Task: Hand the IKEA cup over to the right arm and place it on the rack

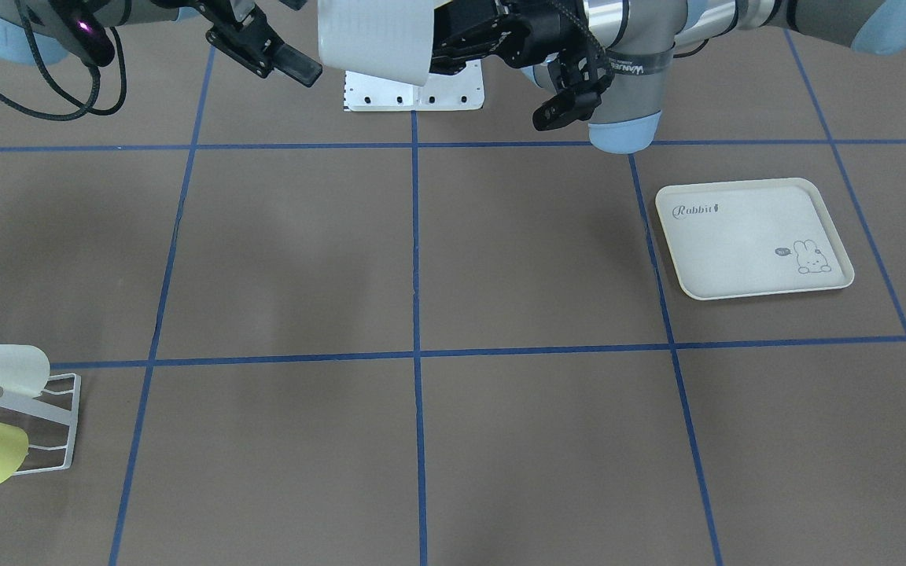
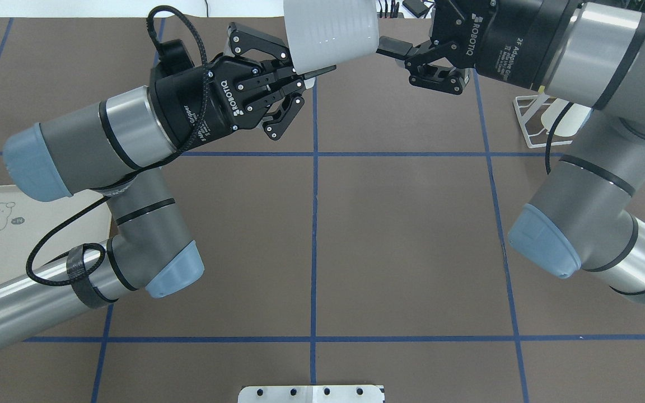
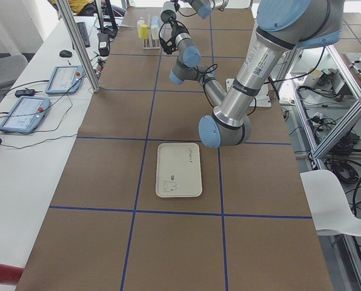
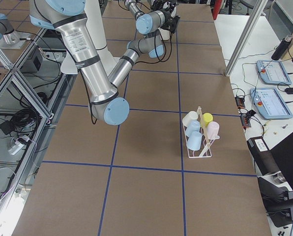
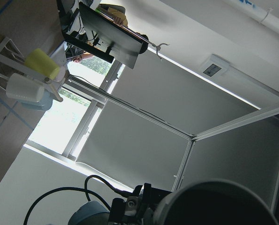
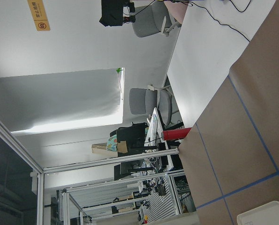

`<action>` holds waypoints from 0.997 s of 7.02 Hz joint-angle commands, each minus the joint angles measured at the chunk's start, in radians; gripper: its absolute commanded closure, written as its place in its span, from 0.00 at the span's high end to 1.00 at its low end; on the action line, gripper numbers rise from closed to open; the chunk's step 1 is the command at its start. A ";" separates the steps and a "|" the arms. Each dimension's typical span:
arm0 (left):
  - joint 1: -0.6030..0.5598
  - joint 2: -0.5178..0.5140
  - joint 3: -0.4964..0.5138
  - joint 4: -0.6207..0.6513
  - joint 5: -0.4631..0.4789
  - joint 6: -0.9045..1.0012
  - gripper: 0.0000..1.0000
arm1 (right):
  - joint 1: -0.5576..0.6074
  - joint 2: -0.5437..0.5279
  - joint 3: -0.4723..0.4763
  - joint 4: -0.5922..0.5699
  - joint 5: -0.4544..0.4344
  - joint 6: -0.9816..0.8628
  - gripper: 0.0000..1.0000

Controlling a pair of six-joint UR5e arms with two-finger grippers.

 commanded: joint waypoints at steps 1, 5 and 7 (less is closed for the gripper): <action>0.000 -0.011 0.003 0.007 0.001 0.001 0.00 | -0.004 0.001 0.007 0.000 0.001 0.003 1.00; 0.000 -0.040 0.023 0.010 -0.001 0.001 0.00 | -0.018 -0.001 0.008 -0.002 0.003 -0.004 1.00; 0.000 -0.046 0.026 0.010 -0.001 0.003 0.00 | -0.018 -0.001 0.010 -0.002 0.004 -0.005 1.00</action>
